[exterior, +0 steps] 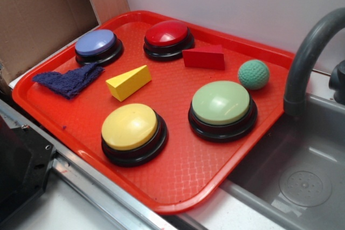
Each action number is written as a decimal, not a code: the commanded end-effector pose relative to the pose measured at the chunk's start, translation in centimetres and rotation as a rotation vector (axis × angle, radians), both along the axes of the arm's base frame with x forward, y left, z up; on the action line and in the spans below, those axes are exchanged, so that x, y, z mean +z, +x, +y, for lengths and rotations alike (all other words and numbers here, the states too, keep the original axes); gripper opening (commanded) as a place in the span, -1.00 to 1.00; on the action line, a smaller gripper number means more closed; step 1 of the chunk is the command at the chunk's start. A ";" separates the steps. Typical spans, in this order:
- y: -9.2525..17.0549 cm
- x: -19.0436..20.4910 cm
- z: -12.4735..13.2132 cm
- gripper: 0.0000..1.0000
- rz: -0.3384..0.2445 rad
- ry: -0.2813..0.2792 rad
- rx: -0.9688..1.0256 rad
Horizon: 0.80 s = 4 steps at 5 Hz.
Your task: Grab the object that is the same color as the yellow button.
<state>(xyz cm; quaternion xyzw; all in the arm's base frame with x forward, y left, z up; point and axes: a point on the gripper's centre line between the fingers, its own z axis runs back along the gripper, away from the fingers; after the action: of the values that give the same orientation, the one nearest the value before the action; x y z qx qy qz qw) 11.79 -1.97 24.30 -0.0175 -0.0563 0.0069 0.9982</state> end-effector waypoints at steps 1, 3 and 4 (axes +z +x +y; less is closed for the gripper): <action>0.0 0.0 0.0 1.00 0.000 0.000 0.000; 4.1 0.0 1.1 1.00 0.008 0.028 0.036; 6.3 -0.7 2.3 1.00 0.005 0.089 -0.045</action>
<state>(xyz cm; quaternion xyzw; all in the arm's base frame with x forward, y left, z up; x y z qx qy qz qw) 17.73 0.30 22.25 0.0222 -0.0276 -0.0234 0.9991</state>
